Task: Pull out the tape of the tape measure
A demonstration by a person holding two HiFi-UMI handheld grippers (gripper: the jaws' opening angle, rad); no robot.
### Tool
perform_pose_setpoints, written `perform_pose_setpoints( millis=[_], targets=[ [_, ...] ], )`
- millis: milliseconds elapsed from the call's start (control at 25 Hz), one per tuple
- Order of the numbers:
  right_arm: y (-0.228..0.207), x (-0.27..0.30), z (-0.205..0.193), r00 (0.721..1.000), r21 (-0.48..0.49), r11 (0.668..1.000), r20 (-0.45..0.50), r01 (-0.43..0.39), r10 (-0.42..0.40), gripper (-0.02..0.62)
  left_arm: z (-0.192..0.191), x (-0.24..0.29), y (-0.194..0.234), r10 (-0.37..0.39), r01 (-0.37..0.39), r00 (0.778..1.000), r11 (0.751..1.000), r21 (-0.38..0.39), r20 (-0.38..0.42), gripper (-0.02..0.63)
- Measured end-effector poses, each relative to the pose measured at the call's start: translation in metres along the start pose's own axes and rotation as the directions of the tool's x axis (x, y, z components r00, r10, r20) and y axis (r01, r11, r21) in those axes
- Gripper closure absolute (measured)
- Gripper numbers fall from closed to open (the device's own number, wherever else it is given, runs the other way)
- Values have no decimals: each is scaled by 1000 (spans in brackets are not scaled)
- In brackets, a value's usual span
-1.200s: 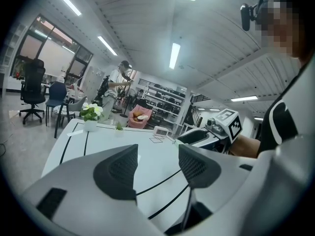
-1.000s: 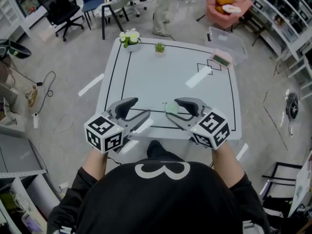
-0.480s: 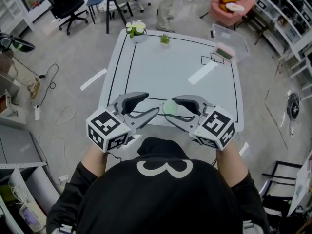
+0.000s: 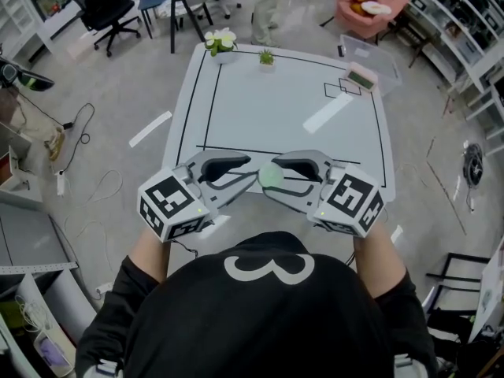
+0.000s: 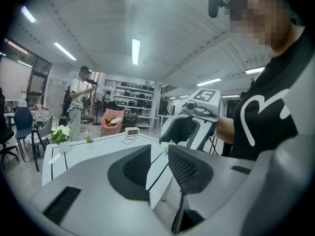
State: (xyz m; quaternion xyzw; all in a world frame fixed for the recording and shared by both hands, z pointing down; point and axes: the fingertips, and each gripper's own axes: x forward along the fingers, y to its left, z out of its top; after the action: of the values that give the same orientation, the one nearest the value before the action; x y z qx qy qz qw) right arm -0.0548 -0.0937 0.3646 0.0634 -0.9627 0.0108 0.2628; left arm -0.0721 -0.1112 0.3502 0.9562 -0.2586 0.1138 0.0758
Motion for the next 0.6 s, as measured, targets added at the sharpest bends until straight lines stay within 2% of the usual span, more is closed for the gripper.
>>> perform_pose_setpoints(
  millis=[240, 600],
  targets=[
    [15, 0, 6, 1000, -38, 999, -18, -15, 15, 373, 2, -10, -17, -49, 49, 999, 997, 58, 7, 558],
    [30, 7, 11, 999, -34, 999, -33, -25, 24, 373, -3, -24, -27, -106, 106, 994, 993, 48, 9, 594]
  ],
)
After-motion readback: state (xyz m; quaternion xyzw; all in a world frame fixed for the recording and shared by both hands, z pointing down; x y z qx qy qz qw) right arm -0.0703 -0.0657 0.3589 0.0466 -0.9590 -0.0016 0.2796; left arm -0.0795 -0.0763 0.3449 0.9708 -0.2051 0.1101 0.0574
